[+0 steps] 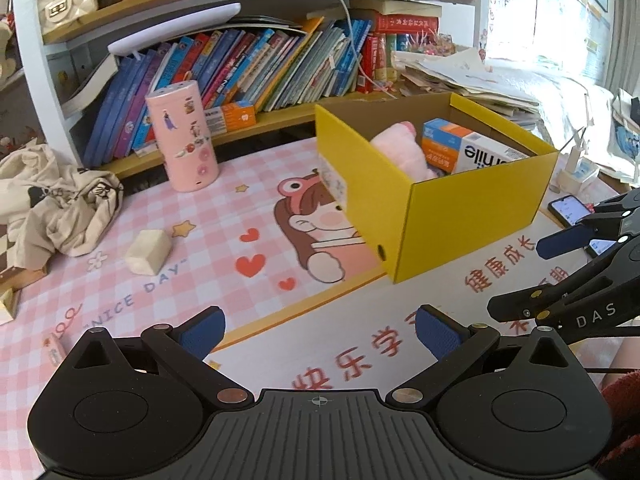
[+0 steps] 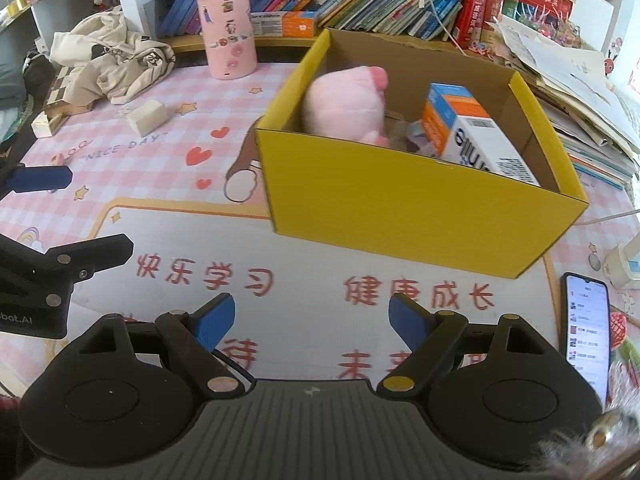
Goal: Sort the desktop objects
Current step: 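Move both open tools back over the desk toward the erasers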
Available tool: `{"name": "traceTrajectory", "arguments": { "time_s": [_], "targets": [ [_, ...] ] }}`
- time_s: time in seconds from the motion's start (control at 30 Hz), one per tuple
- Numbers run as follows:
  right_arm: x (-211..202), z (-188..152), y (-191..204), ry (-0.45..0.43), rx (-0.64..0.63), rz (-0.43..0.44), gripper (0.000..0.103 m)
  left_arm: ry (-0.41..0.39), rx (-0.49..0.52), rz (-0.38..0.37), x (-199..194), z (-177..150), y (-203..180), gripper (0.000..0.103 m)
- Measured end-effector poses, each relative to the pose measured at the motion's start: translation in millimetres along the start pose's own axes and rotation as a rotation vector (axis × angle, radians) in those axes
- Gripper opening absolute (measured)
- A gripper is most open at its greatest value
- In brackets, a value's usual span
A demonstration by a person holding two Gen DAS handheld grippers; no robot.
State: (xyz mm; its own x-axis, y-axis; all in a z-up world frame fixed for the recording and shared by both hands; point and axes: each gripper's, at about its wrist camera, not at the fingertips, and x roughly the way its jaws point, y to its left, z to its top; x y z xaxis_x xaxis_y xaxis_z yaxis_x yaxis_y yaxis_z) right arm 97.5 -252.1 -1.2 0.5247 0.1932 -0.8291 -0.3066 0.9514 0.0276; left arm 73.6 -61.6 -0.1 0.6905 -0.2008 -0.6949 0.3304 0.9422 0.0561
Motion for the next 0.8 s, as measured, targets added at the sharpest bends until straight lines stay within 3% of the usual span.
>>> {"name": "traceTrajectory", "arguments": {
  "time_s": [0.47, 0.8],
  "targets": [
    [9.0, 6.5, 51.7, 0.004, 0.003, 0.001, 0.084, 0.008, 0.02, -0.006, -12.6, -17.7, 44.4, 0.102],
    [22.9, 19.8, 100.4, 0.002, -0.047, 0.033, 0.084, 0.007, -0.01, 0.039, -25.6, -35.7, 87.7, 0.102]
  ]
}}
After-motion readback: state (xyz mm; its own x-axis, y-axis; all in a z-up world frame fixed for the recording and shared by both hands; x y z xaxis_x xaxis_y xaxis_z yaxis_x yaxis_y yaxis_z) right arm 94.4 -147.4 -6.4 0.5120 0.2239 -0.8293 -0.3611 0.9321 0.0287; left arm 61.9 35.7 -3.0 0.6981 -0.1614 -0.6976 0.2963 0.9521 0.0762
